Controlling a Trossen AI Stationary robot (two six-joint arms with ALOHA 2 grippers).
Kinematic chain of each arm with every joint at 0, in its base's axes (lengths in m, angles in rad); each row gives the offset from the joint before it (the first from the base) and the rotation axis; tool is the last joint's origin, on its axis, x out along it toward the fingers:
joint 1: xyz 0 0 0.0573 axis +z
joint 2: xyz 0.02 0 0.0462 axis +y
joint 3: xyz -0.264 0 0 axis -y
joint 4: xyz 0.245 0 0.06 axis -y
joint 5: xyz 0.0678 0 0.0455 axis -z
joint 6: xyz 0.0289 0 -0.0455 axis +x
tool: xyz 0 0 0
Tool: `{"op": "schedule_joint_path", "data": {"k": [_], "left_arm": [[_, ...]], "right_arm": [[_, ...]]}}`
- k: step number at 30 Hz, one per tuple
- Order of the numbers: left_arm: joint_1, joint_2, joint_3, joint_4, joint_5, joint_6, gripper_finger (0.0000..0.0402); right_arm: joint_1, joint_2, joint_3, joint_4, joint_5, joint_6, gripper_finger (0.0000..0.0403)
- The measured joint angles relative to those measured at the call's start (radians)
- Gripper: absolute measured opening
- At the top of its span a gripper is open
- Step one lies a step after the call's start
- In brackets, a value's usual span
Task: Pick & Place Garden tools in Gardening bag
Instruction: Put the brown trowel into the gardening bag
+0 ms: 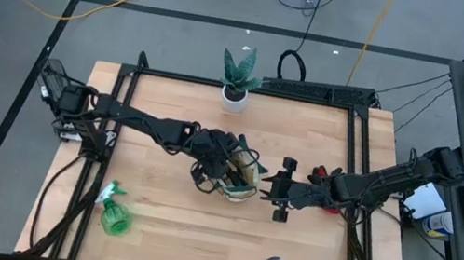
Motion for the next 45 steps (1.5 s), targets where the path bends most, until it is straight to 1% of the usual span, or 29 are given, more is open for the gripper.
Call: {"op": "schedule_joint_path", "data": {"k": [4, 12, 18, 20, 24, 26, 28, 30, 32, 34, 36, 39, 45], "left_arm": [[-0.015, 0.0, 0.0, 0.01, -0.026, -0.011, 0.0177], [-0.07, 0.0, 0.0, 0.078, -0.141, -0.012, 0.0177], [-0.109, -0.06, -0.002, 0.068, -0.227, -0.035, 0.0177], [-0.116, -0.093, -0.002, 0.068, -0.232, -0.042, 0.0177], [-0.114, -0.175, 0.0, 0.017, -0.234, -0.119, 0.0177], [-0.113, -0.221, -0.001, -0.048, -0.234, -0.175, 0.0177], [-0.113, -0.254, 0.0, -0.073, -0.236, -0.22, 0.0177], [-0.116, -0.294, -0.001, -0.147, -0.236, -0.263, 0.0177], [-0.121, -0.316, 0.001, -0.158, -0.235, -0.303, 0.0177], [-0.127, -0.347, -0.001, -0.233, -0.234, -0.344, 0.0177], [-0.13, -0.355, 0.001, -0.256, -0.233, -0.39, 0.0177], [-0.135, -0.374, -0.003, -0.373, -0.231, -0.456, 0.0177], [-0.154, -0.373, -0.002, -0.445, -0.218, -0.547, 0.0177]], "right_arm": [[0.0, 0.0, 0.0, 0.0, 0.0, 0.0, 0.0134], [0.0, 0.0, 0.0, 0.0, 0.0, 0.0, 0.0134], [0.0, 0.0, 0.0, 0.0, 0.0, 0.0, 0.0134], [0.0, 0.0, 0.0, -0.001, 0.0, 0.0, 0.0134], [0.0, 0.0, 0.0, -0.003, 0.0, 0.0, 0.0134], [0.0, 0.0, 0.0, -0.001, 0.0, -0.002, 0.0134], [0.0, 0.0, 0.0, -0.001, 0.0, -0.001, 0.0134], [0.0, 0.0, 0.0, -0.001, 0.0, -0.001, 0.0134], [0.0, 0.0, 0.0, -0.001, 0.0, -0.001, 0.0134], [0.0, 0.0, 0.0, 0.0, 0.0, 0.0, 0.0134], [0.0, -0.001, 0.0, -0.001, 0.0, -0.001, 0.0134], [0.0, -0.001, -0.001, 0.004, 0.0, -0.001, 0.0134], [0.0, 0.0, -0.001, 0.001, 0.0, -0.001, 0.0134]]}}
